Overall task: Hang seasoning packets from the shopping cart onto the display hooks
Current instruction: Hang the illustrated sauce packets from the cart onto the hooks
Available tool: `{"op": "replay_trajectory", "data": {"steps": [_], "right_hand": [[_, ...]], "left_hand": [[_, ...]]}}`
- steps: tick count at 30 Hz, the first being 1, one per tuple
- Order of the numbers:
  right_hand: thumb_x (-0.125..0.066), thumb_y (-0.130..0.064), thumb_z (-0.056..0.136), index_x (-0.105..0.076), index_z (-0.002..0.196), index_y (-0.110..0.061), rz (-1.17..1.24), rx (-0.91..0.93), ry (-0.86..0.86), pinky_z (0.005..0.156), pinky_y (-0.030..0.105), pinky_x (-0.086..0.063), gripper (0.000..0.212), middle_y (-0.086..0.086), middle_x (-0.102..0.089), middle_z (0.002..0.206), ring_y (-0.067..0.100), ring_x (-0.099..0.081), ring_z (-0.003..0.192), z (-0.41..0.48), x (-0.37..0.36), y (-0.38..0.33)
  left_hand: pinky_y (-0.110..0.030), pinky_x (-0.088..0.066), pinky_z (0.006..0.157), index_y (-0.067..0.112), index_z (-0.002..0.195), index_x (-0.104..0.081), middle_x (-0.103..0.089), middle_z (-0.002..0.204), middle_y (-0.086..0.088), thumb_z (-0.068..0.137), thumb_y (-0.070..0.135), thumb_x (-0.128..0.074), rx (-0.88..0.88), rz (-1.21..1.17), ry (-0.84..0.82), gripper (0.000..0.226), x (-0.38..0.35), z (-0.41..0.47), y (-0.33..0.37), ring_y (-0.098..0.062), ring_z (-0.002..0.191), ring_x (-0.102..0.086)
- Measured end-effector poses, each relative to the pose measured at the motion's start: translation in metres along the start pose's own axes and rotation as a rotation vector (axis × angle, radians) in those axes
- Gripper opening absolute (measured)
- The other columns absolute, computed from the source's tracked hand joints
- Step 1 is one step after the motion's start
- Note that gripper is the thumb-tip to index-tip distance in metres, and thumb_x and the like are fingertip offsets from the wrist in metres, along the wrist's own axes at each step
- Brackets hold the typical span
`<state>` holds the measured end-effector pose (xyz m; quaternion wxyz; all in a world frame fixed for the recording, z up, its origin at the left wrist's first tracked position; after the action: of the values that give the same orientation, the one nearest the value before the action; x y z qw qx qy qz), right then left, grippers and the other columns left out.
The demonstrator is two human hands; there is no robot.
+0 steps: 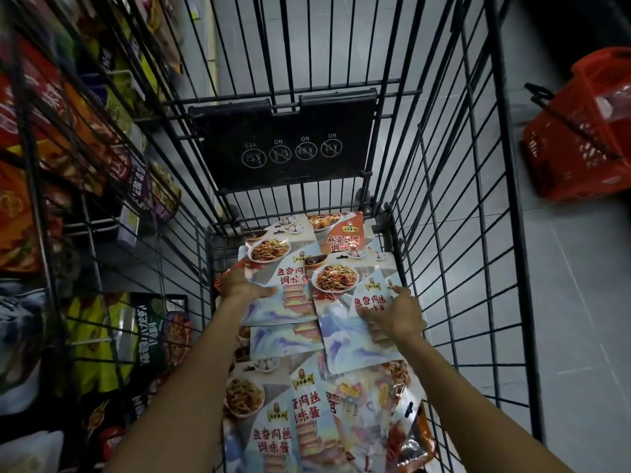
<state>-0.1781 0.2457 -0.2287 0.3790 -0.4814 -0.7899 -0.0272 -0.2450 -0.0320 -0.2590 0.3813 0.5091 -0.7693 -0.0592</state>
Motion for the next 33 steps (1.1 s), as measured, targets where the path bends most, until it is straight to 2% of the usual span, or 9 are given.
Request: {"op": "replay_trajectory", "data": {"steps": [5, 7, 9, 12, 15, 20, 25, 30, 33], "right_hand": [[-0.088, -0.029, 0.064, -0.061, 0.086, -0.01, 0.2, -0.011, -0.027, 0.062, 0.037, -0.059, 0.039, 0.009, -0.07, 0.083, 0.019, -0.07, 0.067, -0.005, 0.007, 0.0], [-0.089, -0.022, 0.062, -0.06, 0.084, -0.012, 0.32, -0.005, -0.041, 0.051, 0.026, -0.053, 0.038, 0.005, -0.069, 0.077, 0.014, -0.067, 0.061, -0.008, 0.012, -0.001], [-0.089, -0.017, 0.061, -0.06, 0.088, -0.012, 0.423, -0.016, -0.08, 0.06, 0.029, -0.055, 0.04, 0.006, -0.069, 0.082, 0.02, -0.068, 0.072, -0.01, 0.015, -0.001], [-0.088, -0.011, 0.062, -0.059, 0.084, -0.014, 0.501, -0.009, -0.157, 0.059, 0.03, -0.055, 0.037, 0.008, -0.07, 0.083, 0.023, -0.067, 0.072, -0.013, 0.017, -0.005], [-0.086, -0.011, 0.065, -0.057, 0.082, -0.015, 0.475, 0.025, -0.179, 0.053, 0.026, -0.052, 0.034, 0.005, -0.069, 0.079, 0.018, -0.066, 0.067, -0.017, 0.017, -0.007], [-0.084, -0.012, 0.069, -0.065, 0.088, -0.005, 0.53, 0.029, -0.182, 0.044, 0.026, -0.05, 0.028, 0.01, -0.071, 0.078, 0.02, -0.067, 0.061, -0.031, 0.028, -0.011], [-0.083, -0.015, 0.07, -0.066, 0.084, -0.003, 0.643, 0.088, -0.248, 0.042, 0.03, -0.051, 0.026, 0.013, -0.069, 0.067, 0.022, -0.066, 0.049, -0.063, 0.054, -0.034], [-0.082, -0.014, 0.07, -0.064, 0.083, -0.003, 0.676, 0.27, -0.314, 0.042, 0.028, -0.051, 0.025, 0.008, -0.071, 0.064, 0.024, -0.069, 0.053, -0.109, 0.092, -0.066], [-0.082, -0.015, 0.071, -0.063, 0.074, -0.008, 0.658, 0.388, -0.343, 0.049, 0.034, -0.055, 0.02, 0.011, -0.07, 0.07, 0.027, -0.067, 0.059, -0.141, 0.115, -0.085]], "left_hand": [[-0.029, -0.049, 0.083, 0.002, 0.115, -0.061, -0.061, 0.122, -0.011, 0.057, 0.005, -0.089, 0.125, -0.103, -0.027, 0.064, 0.003, -0.001, 0.006, -0.027, 0.103, -0.059], [-0.031, -0.05, 0.078, 0.003, 0.101, -0.064, -0.064, 0.117, -0.013, 0.059, 0.002, -0.087, 0.175, -0.171, -0.077, 0.047, 0.004, -0.003, 0.006, -0.027, 0.091, -0.061], [-0.038, -0.053, 0.082, 0.004, 0.094, -0.065, -0.066, 0.113, -0.016, 0.059, -0.002, -0.085, 0.216, -0.263, -0.125, 0.041, 0.004, -0.005, 0.005, -0.029, 0.089, -0.064], [-0.048, -0.049, 0.095, 0.001, 0.112, -0.062, -0.064, 0.117, -0.017, 0.062, 0.007, -0.086, 0.246, -0.33, -0.169, 0.057, -0.001, -0.012, 0.006, -0.035, 0.105, -0.062], [-0.043, -0.045, 0.1, 0.006, 0.123, -0.058, -0.06, 0.126, -0.011, 0.067, 0.02, -0.085, 0.215, -0.386, -0.104, 0.063, -0.007, -0.018, 0.008, -0.031, 0.117, -0.055], [-0.033, -0.045, 0.086, 0.003, 0.127, -0.053, -0.057, 0.129, -0.012, 0.069, 0.015, -0.083, 0.144, -0.479, 0.037, 0.066, 0.008, -0.043, 0.008, -0.028, 0.117, -0.053], [-0.023, -0.045, 0.063, 0.003, 0.092, -0.065, -0.068, 0.104, -0.016, 0.068, 0.014, -0.084, 0.074, -0.567, 0.15, 0.032, 0.044, -0.087, 0.017, -0.02, 0.078, -0.061], [-0.049, -0.054, 0.086, 0.006, 0.085, -0.066, -0.07, 0.098, -0.02, 0.069, 0.007, -0.082, -0.046, -0.726, 0.233, 0.022, 0.084, -0.149, 0.03, -0.033, 0.093, -0.068], [-0.05, -0.054, 0.084, 0.006, 0.082, -0.068, -0.071, 0.088, -0.017, 0.068, 0.005, -0.082, -0.143, -0.795, 0.323, 0.02, 0.108, -0.194, 0.036, -0.031, 0.083, -0.069]]}}
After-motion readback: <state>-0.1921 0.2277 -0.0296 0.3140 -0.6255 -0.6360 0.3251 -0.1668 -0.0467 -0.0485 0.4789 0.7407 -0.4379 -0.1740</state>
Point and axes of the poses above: each hand's wrist, its own z-axis towards the middle knuckle, its own x-axis out of the back of the hand, y = z × x, the point moved 2 cm from there along z, towards the middle knuckle
